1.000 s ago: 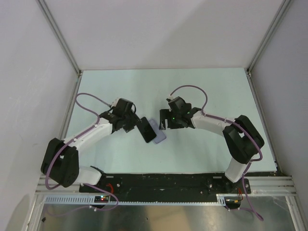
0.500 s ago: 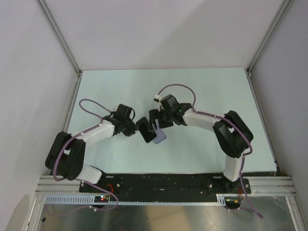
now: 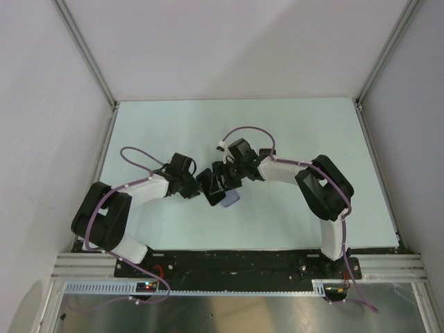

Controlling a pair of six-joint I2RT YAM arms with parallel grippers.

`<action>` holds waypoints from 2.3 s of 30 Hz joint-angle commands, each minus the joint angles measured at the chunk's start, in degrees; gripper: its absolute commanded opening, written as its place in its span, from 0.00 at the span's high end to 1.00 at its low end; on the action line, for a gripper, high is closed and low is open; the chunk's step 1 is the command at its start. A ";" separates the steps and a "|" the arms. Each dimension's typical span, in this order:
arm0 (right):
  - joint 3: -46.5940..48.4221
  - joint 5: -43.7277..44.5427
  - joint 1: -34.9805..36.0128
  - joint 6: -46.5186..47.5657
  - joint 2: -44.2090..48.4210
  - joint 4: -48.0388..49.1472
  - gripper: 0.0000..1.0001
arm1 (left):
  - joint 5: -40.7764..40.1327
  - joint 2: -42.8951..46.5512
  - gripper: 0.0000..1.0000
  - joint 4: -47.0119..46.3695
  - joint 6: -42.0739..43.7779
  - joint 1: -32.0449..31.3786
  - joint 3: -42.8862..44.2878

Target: Put the phone into the phone case

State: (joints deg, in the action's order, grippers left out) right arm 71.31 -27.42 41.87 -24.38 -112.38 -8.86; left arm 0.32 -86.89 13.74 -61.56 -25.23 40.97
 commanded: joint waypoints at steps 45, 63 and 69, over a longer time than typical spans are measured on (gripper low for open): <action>1.57 -7.69 -8.04 -4.61 9.49 -3.50 1.00 | -2.81 12.53 0.67 2.11 0.24 2.00 -1.48; -1.09 -4.25 -6.88 1.55 5.09 -6.80 1.00 | 1.87 -2.04 0.72 -2.56 0.18 -0.18 5.78; -2.89 -5.05 -6.28 1.45 4.41 -4.65 1.00 | 3.92 -5.69 0.76 -4.00 0.11 -0.36 7.27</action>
State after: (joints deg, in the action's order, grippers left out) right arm 68.88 -30.98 35.07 -23.64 -107.50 -16.84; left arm 2.24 -90.83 12.32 -61.43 -25.23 45.50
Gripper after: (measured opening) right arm 0.098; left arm 0.261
